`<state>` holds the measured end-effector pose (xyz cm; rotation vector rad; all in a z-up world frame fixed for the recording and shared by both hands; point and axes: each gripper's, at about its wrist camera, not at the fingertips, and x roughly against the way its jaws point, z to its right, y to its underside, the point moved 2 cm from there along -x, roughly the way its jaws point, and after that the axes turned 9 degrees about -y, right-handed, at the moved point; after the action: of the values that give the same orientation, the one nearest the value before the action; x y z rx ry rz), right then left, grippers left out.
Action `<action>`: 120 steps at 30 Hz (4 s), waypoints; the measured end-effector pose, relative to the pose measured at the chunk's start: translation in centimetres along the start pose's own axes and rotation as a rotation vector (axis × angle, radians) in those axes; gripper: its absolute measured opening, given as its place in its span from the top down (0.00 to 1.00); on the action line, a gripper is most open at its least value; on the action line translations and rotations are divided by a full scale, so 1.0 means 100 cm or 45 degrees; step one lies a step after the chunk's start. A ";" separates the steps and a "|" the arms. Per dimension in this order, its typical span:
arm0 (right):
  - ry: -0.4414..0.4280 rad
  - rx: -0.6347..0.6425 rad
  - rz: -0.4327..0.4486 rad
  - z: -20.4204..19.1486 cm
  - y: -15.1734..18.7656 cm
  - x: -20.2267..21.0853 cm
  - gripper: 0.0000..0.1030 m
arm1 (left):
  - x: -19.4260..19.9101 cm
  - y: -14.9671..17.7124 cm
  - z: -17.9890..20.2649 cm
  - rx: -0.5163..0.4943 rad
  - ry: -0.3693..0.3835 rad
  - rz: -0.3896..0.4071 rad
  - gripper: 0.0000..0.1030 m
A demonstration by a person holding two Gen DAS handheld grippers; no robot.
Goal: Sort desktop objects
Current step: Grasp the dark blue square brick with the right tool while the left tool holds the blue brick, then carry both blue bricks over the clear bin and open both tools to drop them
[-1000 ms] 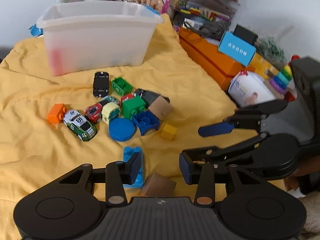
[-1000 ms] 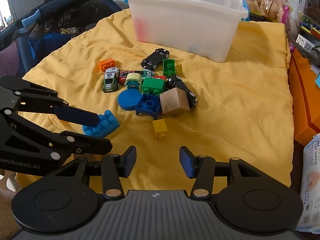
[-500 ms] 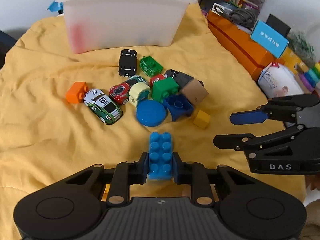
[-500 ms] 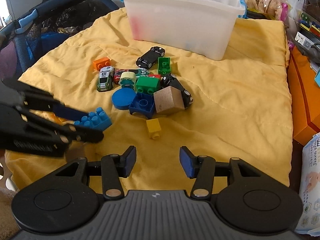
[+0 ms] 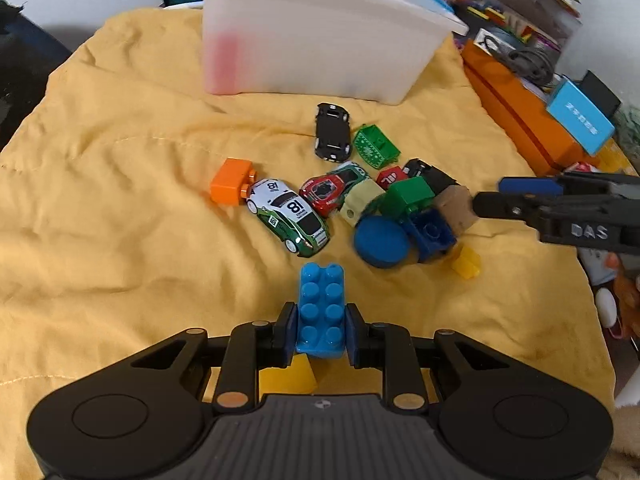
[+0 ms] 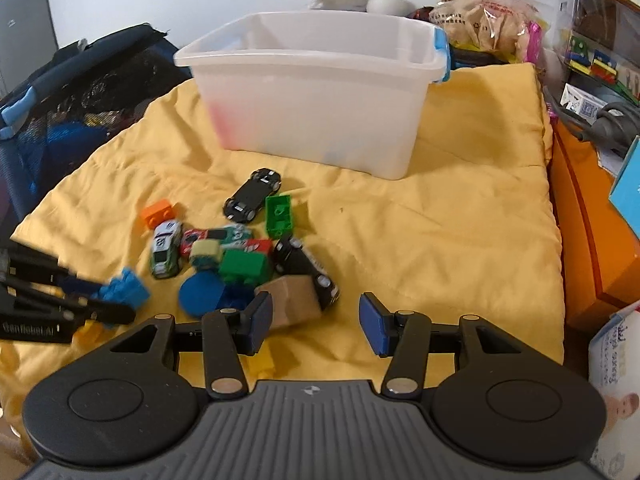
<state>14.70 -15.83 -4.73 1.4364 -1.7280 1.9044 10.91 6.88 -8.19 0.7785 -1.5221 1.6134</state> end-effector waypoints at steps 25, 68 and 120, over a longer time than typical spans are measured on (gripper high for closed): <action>-0.141 0.108 -0.090 -0.033 0.003 -0.009 0.67 | 0.000 -0.001 0.003 -0.075 -0.004 0.020 0.72; -0.146 0.457 -0.252 -0.084 0.000 -0.054 0.53 | 0.005 0.008 0.006 -0.120 -0.006 0.029 0.71; 0.127 -0.140 0.287 0.016 -0.169 -0.043 0.46 | 0.027 -0.238 -0.011 -0.093 -0.187 0.485 0.51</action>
<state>29.42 -10.19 2.98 1.1306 -1.9842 1.9157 29.90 8.05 6.43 0.6025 -1.9130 1.7898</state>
